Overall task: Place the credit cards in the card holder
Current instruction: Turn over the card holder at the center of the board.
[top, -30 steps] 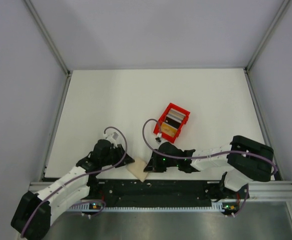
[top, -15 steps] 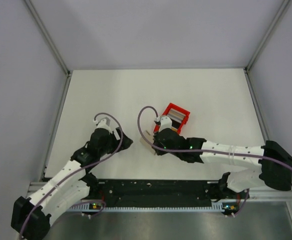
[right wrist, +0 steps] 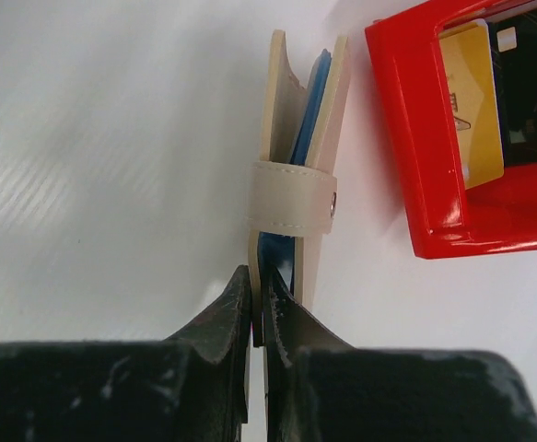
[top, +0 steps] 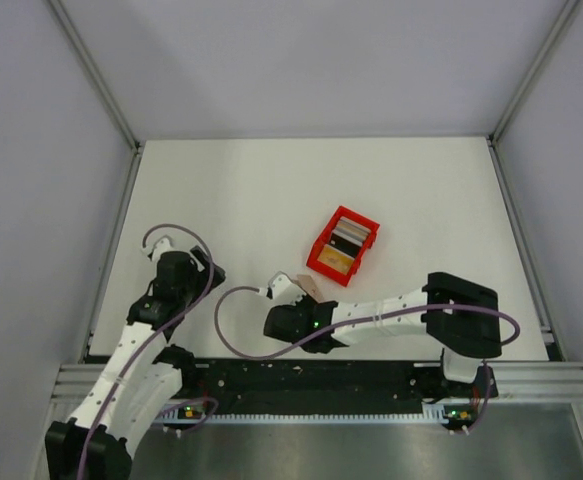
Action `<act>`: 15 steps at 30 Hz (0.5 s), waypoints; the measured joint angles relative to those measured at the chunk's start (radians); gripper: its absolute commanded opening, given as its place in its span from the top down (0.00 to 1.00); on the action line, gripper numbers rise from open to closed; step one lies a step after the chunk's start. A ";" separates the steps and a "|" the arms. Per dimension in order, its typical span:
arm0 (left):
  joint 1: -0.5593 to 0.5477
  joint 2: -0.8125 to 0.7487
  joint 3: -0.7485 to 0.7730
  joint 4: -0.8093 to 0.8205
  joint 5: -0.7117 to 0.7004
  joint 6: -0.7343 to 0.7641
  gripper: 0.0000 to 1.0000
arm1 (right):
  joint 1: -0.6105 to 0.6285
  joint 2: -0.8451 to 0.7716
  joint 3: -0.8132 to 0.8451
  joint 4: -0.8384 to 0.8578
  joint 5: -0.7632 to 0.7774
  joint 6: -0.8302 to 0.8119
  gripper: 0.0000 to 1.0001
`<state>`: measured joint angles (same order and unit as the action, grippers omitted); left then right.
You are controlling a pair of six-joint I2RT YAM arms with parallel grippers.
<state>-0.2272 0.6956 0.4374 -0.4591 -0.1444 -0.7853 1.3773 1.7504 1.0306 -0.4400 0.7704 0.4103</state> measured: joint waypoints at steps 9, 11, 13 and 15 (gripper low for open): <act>0.121 -0.006 -0.002 -0.009 0.050 0.007 0.12 | 0.053 -0.001 -0.011 0.007 -0.065 0.007 0.49; 0.121 -0.006 -0.002 -0.009 0.060 0.018 0.12 | 0.053 -0.018 -0.035 0.020 -0.096 0.013 0.43; 0.121 -0.006 -0.002 -0.008 0.068 0.029 0.11 | 0.053 -0.059 -0.070 0.032 -0.140 0.013 0.40; 0.121 -0.006 -0.002 -0.008 0.077 0.041 0.11 | 0.053 -0.113 -0.099 0.051 -0.183 0.015 0.40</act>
<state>-0.1062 0.6895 0.4358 -0.4671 -0.0669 -0.7444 1.4307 1.6375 0.9314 -0.3893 0.5869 0.4255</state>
